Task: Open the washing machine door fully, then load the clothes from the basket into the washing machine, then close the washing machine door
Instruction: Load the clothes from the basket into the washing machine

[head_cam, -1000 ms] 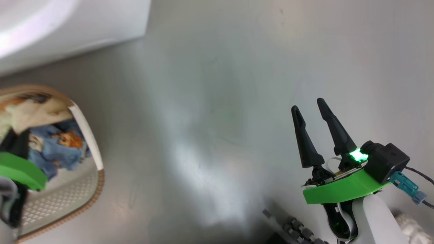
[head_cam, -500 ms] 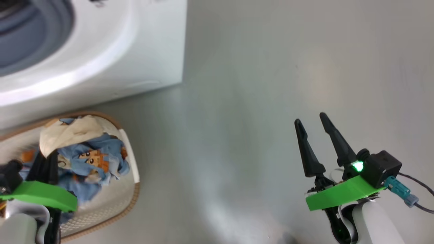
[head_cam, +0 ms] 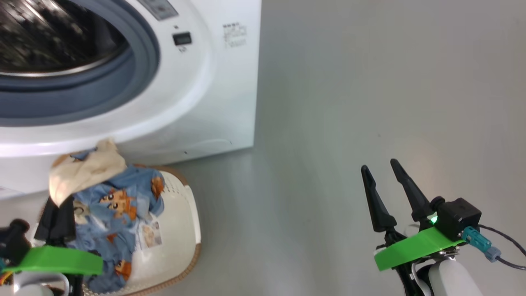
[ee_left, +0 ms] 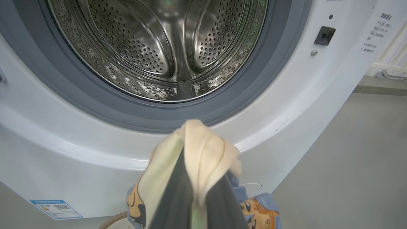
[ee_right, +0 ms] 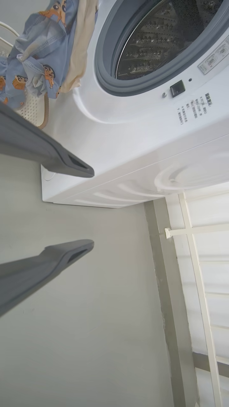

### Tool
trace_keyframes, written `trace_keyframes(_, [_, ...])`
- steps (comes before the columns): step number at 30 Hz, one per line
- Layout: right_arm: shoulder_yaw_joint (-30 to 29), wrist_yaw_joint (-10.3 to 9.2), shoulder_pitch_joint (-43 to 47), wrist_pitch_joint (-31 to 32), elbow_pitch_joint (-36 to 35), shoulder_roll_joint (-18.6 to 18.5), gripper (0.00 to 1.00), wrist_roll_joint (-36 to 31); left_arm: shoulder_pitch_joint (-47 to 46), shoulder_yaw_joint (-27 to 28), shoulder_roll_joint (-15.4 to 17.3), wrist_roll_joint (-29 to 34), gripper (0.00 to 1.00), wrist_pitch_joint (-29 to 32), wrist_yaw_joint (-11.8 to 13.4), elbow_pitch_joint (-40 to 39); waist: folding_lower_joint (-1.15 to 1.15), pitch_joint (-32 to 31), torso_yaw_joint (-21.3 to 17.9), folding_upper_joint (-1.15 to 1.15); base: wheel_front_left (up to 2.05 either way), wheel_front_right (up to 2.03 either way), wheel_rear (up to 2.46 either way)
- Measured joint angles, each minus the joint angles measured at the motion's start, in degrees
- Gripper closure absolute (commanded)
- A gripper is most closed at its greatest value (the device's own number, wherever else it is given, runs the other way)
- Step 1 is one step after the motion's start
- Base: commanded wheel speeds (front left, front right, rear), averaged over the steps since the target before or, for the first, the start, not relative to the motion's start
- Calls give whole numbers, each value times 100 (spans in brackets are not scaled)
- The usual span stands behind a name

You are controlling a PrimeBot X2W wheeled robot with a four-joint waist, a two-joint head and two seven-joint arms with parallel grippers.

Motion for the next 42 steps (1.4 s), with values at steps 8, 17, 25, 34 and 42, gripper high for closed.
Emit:
trace_keyframes(8, [-73, 0, 210, 0, 102, 0, 0, -76, 506, 278, -302, 331, 100, -1, 0, -614, 0, -627, 187, 0, 0, 0, 0])
trace_keyframes(17, [-144, 0, 498, 0, 132, -1, 0, -164, 1172, 579, -597, 682, 100, -1, -1, -1021, 0, -1271, 345, 0, 0, 0, 0])
trace_keyframes(25, [-181, 0, 610, 0, 120, 0, 0, -165, 1751, 833, -824, 939, 100, 0, -1, -1269, 0, -1705, 412, 0, 0, 0, 0])
trace_keyframes(34, [-182, 0, 738, 0, 115, 0, 0, -229, 2062, 911, -926, 1149, 100, 0, 0, -1340, 0, -1919, 507, 0, 0, 0, 0])
trace_keyframes(42, [-181, 0, 740, 0, 103, 0, 0, -269, 2114, 903, -950, 1183, 100, 0, 1, -1336, 0, -1952, 563, 0, 0, 0, 0])
